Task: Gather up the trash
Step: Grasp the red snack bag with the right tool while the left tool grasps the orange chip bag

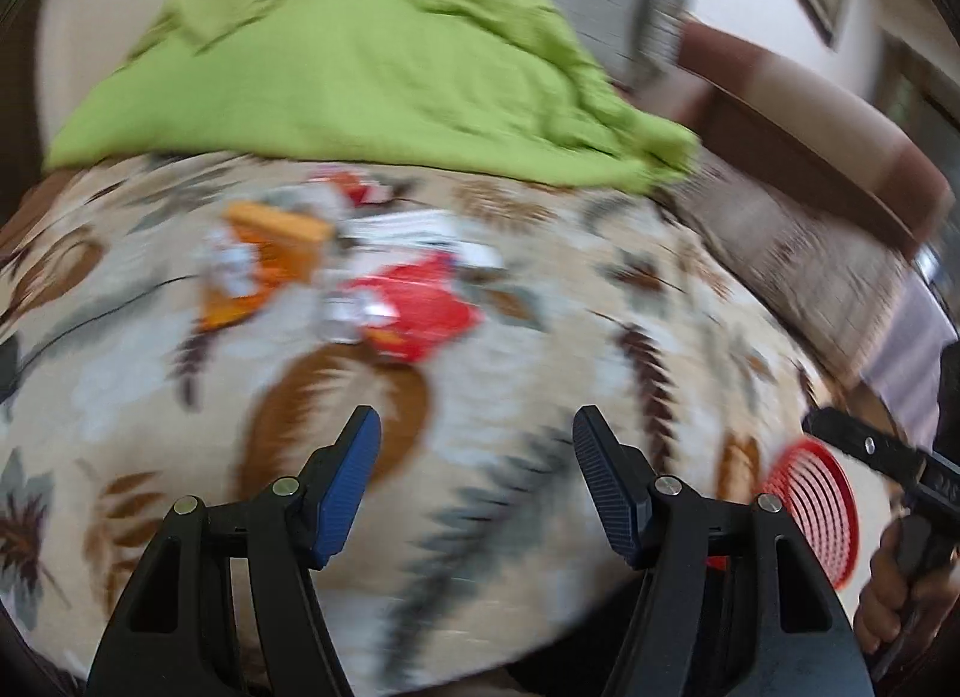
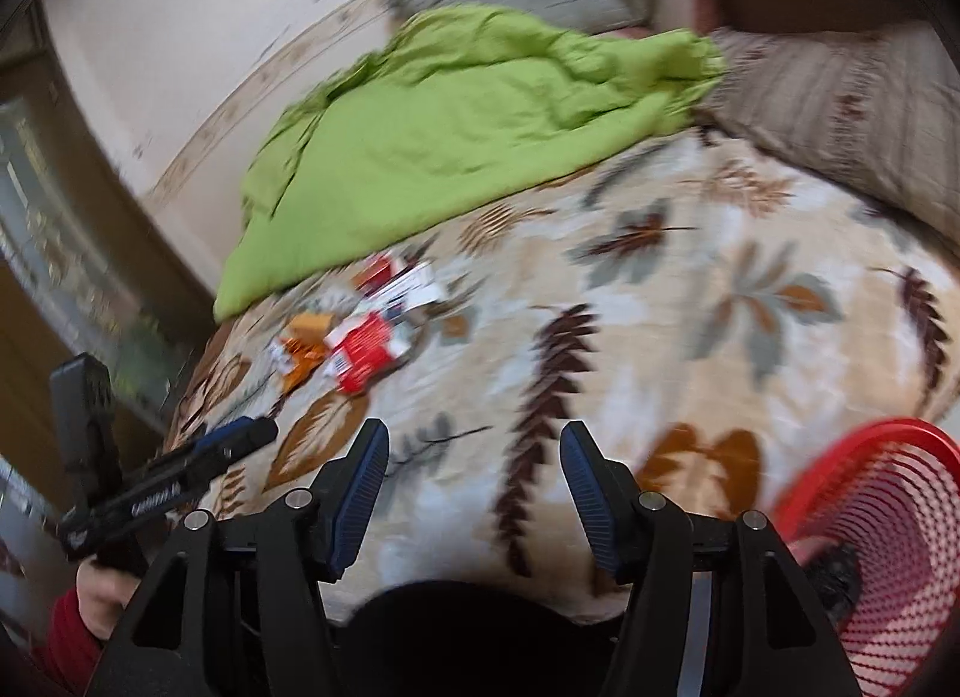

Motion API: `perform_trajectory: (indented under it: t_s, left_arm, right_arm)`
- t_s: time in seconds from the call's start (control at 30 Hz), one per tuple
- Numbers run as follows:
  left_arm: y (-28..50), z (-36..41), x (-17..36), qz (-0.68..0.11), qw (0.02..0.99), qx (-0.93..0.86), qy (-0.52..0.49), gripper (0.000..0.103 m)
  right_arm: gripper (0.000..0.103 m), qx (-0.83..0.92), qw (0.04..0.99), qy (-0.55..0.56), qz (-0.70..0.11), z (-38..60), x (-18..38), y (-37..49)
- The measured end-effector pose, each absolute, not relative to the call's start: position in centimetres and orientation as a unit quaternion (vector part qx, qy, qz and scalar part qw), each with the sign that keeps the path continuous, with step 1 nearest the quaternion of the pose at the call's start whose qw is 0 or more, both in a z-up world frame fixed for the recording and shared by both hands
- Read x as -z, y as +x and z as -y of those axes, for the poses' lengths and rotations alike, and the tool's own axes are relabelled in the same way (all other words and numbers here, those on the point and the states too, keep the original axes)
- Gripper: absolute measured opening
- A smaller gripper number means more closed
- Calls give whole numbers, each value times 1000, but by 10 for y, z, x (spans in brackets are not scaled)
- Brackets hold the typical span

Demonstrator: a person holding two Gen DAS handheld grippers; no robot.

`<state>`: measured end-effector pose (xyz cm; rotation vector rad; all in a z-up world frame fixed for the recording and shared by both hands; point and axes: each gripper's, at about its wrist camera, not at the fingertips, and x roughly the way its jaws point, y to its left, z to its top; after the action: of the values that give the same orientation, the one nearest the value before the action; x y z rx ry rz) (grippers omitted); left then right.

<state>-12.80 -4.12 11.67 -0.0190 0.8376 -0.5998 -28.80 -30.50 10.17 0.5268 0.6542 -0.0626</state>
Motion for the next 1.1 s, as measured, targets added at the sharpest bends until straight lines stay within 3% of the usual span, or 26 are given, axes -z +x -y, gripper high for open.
perform_trajectory:
  t_s: [0.33, 0.9, 1.0, 1.03, 1.1]
  left_arm:
    - [-52, -36, -99, -410, 891, 183, -62, 66]
    - [57, -17, -59, -427, 891, 147, -41, 69]
    - [69, -11, -44, -436, 888, 143, -40, 69]
    - [72, -9, -39, -440, 886, 143, -41, 62]
    - [73, -9, -35, -439, 884, 155, -46, 50]
  right_arm:
    - [64, -42, 872, 304, -382, 260, -74, -172]
    - [63, -16, 811, 408, -419, 236, -5, -32]
    - [50, -23, 815, 402, -416, 231, 1, -23]
    - [36, -25, 816, 398, -418, 230, 4, -20]
    - [26, -34, 819, 394, -416, 229, 6, -20]
